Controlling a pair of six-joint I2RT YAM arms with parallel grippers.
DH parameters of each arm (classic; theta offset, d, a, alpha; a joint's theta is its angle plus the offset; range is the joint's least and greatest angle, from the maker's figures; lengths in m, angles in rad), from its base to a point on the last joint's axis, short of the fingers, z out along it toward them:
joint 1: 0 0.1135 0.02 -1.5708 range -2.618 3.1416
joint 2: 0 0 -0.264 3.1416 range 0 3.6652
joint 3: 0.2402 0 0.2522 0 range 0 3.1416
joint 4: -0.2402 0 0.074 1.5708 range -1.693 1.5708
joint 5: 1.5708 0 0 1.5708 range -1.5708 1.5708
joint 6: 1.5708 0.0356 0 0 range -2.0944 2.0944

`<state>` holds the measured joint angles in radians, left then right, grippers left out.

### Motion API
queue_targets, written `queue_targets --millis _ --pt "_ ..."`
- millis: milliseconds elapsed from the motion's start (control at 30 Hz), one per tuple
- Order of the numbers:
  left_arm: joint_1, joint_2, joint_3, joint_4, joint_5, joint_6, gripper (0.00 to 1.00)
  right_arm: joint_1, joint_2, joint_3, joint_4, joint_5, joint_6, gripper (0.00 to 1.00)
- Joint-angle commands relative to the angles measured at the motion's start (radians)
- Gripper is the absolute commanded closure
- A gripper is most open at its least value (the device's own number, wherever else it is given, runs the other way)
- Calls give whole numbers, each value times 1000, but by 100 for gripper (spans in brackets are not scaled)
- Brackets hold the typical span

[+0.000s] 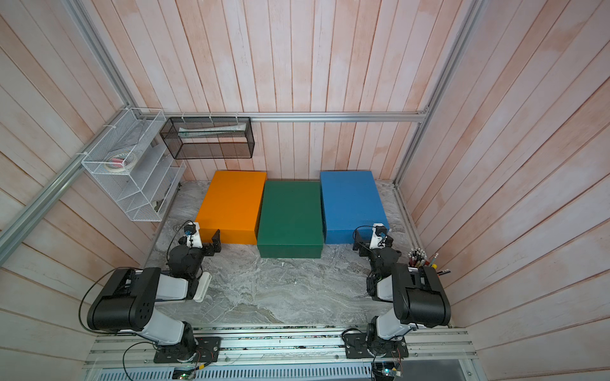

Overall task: Stack the shoeboxes
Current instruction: Pick up the shoebox from the center of the board.

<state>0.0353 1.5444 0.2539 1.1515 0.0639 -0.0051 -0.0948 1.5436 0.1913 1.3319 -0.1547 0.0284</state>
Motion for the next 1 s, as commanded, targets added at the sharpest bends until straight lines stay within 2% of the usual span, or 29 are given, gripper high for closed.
queue_targets --millis 0,133,233,267,333,467,567,633,700,833,900,967 --pt "-15 -82 -13 5 -91 -16 0 20 -80 -3 -29 89 20 2" --pt "-72 -242 23 -183 -283 -21 0 57 -245 81 -339 250 47 2" --pt "-85 -319 76 -324 -379 -142 0 152 -315 111 -402 459 29 2" --pt "-87 -339 112 -407 -400 -188 0 196 -339 115 -404 554 20 2" --pt "-87 -359 203 -615 -446 -281 0 261 -382 151 -475 664 33 2" --pt "-92 -349 409 -1014 -529 -450 0 330 -431 291 -758 707 127 2" --pt "-92 -364 511 -1215 -492 -506 0 383 -410 402 -936 748 177 2" --pt "-92 -390 528 -1251 -473 -550 0 430 -389 459 -1005 761 186 2" --pt "-83 -426 504 -1260 -502 -638 0 490 -366 502 -1045 811 194 2" --pt "-31 -453 485 -1208 -328 -648 0 541 -287 622 -1162 757 221 3" --pt "-36 -415 556 -1275 -288 -629 0 543 -256 664 -1177 648 204 17" --pt "-68 -366 645 -1364 -277 -592 3 542 -220 719 -1198 553 199 36"
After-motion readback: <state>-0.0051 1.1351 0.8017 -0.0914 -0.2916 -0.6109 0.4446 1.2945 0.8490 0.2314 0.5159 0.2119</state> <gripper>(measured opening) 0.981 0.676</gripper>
